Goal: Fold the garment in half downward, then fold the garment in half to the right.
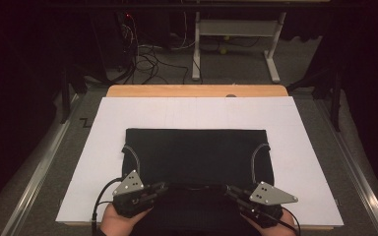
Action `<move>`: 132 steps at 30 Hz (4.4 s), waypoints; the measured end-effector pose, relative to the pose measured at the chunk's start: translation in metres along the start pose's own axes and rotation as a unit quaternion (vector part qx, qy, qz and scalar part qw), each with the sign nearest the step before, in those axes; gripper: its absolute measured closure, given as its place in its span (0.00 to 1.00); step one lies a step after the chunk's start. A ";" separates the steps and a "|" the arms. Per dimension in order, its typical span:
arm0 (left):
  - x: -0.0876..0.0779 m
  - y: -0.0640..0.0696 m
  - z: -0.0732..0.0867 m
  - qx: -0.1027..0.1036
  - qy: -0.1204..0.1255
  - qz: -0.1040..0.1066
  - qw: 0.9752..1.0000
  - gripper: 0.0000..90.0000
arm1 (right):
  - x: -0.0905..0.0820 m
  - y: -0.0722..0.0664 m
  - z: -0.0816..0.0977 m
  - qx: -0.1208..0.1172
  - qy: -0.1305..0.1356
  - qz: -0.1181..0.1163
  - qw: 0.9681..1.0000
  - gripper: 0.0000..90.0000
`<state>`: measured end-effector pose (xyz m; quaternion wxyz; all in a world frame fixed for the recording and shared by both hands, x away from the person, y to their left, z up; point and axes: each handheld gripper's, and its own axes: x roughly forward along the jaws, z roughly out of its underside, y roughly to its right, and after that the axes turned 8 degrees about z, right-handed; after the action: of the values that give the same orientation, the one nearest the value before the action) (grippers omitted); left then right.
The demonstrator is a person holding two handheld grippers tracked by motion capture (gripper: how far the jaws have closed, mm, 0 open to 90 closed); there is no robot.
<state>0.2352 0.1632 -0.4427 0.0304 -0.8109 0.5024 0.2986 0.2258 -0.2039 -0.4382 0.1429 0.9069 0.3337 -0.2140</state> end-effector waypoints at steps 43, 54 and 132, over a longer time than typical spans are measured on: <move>-0.041 -0.067 0.031 -0.056 0.050 -0.085 0.994 0.23 | -0.006 0.049 0.031 0.109 0.007 0.084 0.990 0.17; -0.046 -0.084 0.030 -0.072 0.056 -0.089 0.992 0.00 | 0.001 0.054 0.031 0.114 0.011 0.106 0.988 0.00; -0.017 -0.232 -0.027 -0.174 0.010 -0.143 0.974 0.07 | 0.125 -0.106 -0.069 -0.020 0.015 -0.076 0.997 0.00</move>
<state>0.4349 0.2820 -0.4698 -0.0744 -0.8700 0.3221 0.3659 0.2609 -0.0306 -0.4511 0.1393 0.8789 0.4080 -0.2041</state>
